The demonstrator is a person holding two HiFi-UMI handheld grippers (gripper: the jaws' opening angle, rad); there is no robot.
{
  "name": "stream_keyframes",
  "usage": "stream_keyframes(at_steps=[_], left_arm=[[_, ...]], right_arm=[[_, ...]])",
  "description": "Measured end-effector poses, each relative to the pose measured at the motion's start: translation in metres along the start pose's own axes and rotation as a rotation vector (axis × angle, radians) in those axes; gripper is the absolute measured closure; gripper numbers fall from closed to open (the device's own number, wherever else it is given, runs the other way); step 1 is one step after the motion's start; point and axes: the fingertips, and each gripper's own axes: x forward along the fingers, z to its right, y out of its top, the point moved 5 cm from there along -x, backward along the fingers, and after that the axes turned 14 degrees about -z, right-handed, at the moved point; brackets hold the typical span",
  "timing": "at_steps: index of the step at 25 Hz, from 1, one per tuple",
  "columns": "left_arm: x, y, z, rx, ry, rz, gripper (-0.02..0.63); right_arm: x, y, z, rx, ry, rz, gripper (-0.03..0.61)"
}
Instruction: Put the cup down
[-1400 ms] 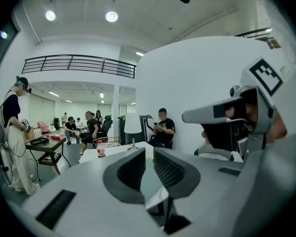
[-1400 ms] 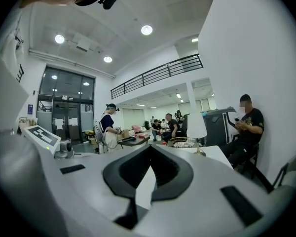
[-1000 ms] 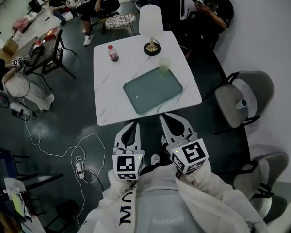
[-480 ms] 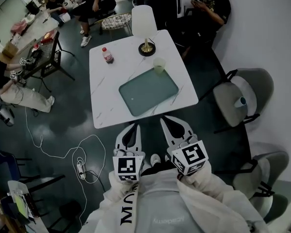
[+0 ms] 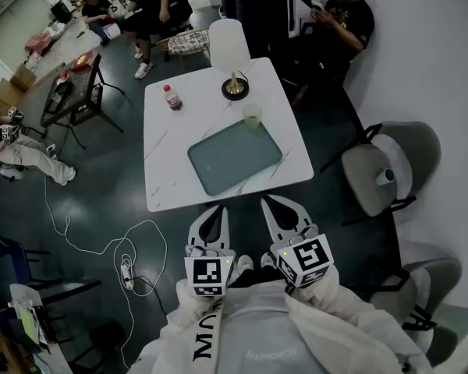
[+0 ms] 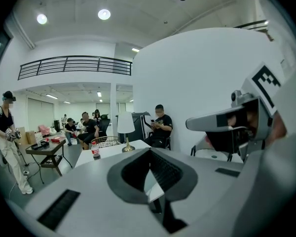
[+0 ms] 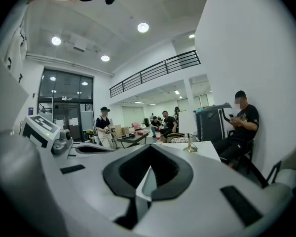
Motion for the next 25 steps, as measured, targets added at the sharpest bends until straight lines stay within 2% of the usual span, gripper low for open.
stream_keyframes(at_steps=[6, 15, 25], left_arm=[[0.001, 0.001, 0.007, -0.03, 0.001, -0.009, 0.603], [0.001, 0.002, 0.007, -0.011, 0.036, -0.011, 0.603], [0.013, 0.002, 0.007, 0.004, 0.026, -0.026, 0.603]], right_arm=[[0.002, -0.002, -0.001, -0.008, 0.036, -0.011, 0.573], [0.001, -0.005, 0.007, 0.004, 0.025, -0.013, 0.574], [0.006, -0.004, 0.015, 0.02, 0.014, -0.018, 0.574]])
